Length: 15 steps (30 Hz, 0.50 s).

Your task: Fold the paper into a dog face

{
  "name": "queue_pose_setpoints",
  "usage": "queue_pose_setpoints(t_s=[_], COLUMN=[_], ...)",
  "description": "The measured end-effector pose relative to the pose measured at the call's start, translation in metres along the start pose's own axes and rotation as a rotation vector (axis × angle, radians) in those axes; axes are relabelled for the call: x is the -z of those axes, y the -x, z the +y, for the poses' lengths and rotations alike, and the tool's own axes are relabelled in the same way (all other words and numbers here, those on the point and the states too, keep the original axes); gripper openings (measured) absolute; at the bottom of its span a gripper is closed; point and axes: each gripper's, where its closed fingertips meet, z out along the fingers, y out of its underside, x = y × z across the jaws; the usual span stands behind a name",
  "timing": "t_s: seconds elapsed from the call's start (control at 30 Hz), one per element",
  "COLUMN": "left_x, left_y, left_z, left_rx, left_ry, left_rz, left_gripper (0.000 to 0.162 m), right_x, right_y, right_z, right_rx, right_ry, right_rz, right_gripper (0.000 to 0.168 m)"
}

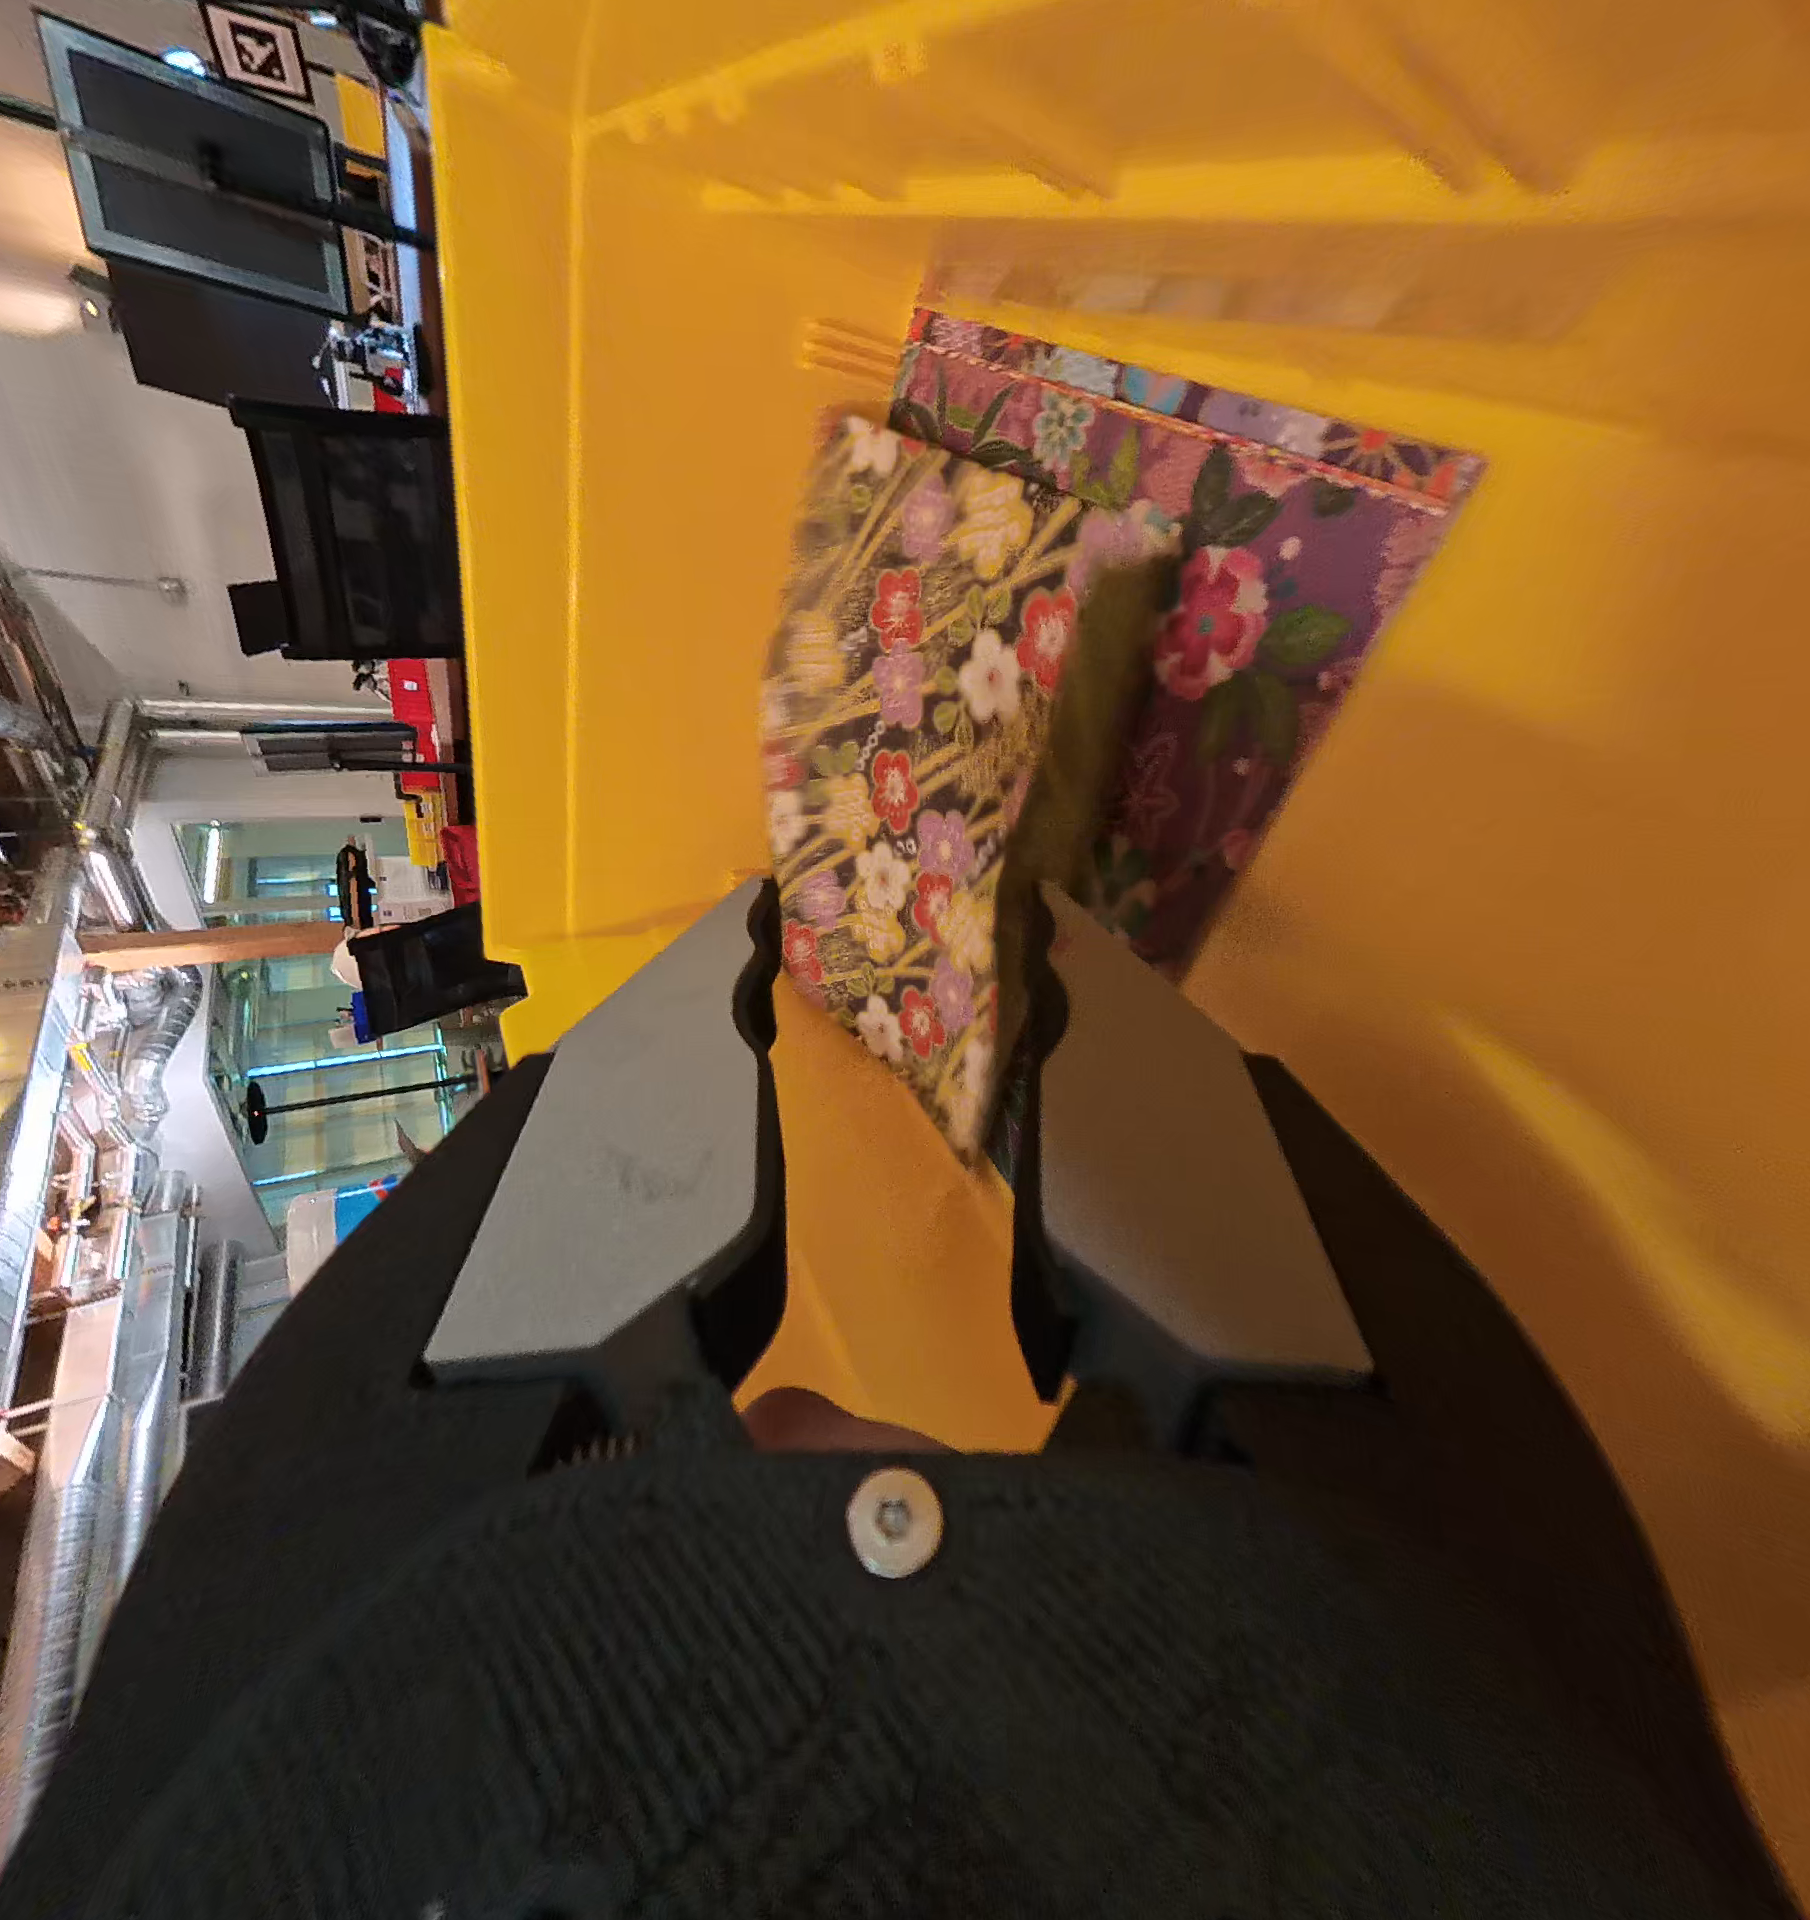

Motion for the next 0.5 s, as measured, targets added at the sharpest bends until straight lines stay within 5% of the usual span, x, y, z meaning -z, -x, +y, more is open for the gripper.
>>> queue_pose_setpoints(t_s=[0.37, 0.47, 0.5], left_x=[-0.0046, -0.0023, -0.0012], left_y=[-0.0049, -0.0047, -0.0019], left_z=[0.0000, -0.0018, -0.0015], left_rx=[0.071, 0.072, 0.072], left_ry=[-0.006, -0.016, -0.013], left_rz=[0.044, 0.058, 0.053], left_gripper=[0.042, 0.000, 0.000], right_x=[0.0000, 0.0000, 0.0000], right_y=[-0.0002, 0.0000, 0.0001], right_z=[0.0001, 0.0002, 0.0002], right_rx=[-0.002, -0.001, -0.001], right_ry=[0.000, 0.000, 0.000], right_rz=[-0.002, -0.002, -0.002], right_gripper=[0.041, 0.041, 0.041])
